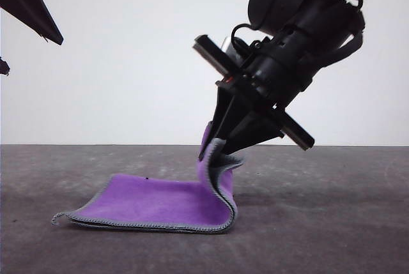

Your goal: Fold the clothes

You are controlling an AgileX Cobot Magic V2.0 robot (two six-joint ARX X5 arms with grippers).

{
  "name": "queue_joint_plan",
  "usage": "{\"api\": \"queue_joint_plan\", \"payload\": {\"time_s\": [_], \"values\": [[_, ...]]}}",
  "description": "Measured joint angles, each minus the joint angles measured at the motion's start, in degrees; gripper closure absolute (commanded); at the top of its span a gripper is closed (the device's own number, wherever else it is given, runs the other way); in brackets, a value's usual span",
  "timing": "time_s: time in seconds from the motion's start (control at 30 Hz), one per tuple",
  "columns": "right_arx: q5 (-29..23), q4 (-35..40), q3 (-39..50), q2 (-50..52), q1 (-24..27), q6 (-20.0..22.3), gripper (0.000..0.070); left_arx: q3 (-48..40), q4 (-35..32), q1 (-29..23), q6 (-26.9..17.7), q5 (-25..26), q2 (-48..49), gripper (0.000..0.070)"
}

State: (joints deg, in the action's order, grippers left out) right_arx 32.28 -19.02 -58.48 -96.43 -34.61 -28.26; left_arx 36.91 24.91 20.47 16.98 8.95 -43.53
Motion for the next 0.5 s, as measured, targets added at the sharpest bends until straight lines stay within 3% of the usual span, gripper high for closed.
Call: {"api": "queue_joint_plan", "payload": {"time_s": [0.5], "values": [[0.5, 7.11, -1.07, -1.24, -3.43, -5.07, 0.07, 0.0, 0.15, 0.0, -0.86, 0.02, 0.0, 0.0189]]}}
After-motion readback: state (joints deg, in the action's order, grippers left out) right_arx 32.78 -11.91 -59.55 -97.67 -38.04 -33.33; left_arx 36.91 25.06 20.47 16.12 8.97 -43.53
